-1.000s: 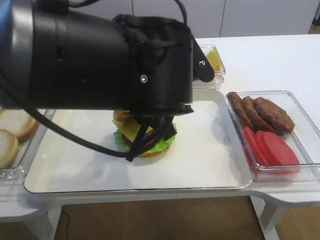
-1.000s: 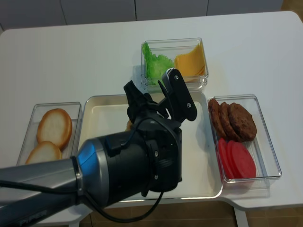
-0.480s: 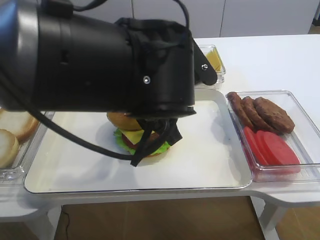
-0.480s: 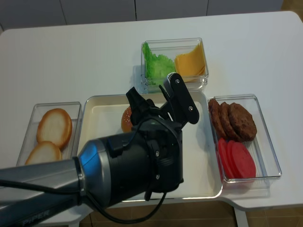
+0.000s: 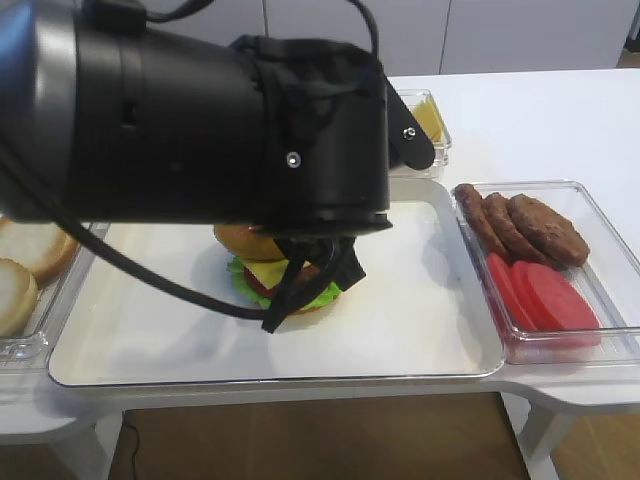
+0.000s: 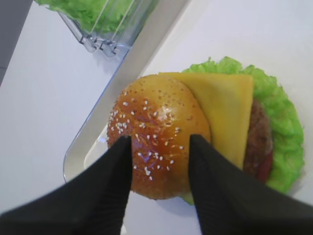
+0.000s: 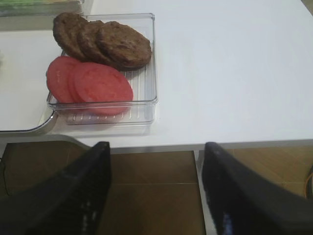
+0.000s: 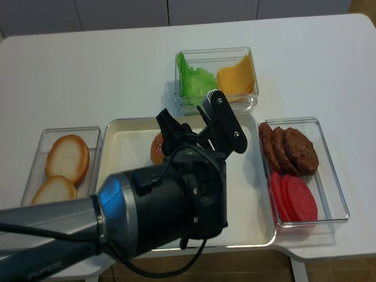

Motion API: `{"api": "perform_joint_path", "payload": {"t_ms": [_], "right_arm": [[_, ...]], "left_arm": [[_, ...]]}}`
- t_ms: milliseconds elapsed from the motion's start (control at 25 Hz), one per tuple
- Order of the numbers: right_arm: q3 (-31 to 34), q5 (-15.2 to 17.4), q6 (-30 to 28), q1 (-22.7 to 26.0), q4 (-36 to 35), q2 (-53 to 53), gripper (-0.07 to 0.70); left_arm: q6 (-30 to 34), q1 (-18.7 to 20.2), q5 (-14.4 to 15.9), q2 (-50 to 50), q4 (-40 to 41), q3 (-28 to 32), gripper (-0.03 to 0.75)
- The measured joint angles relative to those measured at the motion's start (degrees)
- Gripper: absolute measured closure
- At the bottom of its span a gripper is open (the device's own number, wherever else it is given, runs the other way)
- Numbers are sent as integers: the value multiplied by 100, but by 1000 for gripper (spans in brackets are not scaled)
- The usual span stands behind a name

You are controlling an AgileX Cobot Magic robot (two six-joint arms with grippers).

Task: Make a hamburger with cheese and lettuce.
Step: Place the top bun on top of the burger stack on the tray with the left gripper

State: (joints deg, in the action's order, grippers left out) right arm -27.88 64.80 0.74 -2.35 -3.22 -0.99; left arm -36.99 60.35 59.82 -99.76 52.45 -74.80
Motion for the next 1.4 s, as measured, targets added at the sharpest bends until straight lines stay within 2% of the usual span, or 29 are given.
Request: {"api": "perform_joint_path", "payload": {"t_ms": [120,280,400,600,800,960,1040,1240,1400], "right_arm": [[0,0,0,0,0,0,185],[0,0,0,0,0,0,185],[0,0,0,0,0,0,185],[0,0,-4,0,0,0,185],[0,0,-4,0,0,0,185],[0,0,-4,0,0,0,185],[0,0,-4,0,0,0,185],[0,0,-4,0,0,0,185],[0,0,-4,0,0,0,185]], "left_arm": [[-15,0,27,0,0,-12,425],[-64,-12,428,-10,-60,-313,425],[-22,-198,493,12,-445,-681,425],[305,-894,579,235,-1239,-1113,425],[764,-1949,619,460,-2414,-1144,425],[1206,-2802,456,501,-3521,-1144,425],[1281,-3103,348,501,-3782,-1144,425],[1378,-3591,118,387,-3976,-1144,425],[1553,-3680,56,95,-4092,-1144,425]]}}
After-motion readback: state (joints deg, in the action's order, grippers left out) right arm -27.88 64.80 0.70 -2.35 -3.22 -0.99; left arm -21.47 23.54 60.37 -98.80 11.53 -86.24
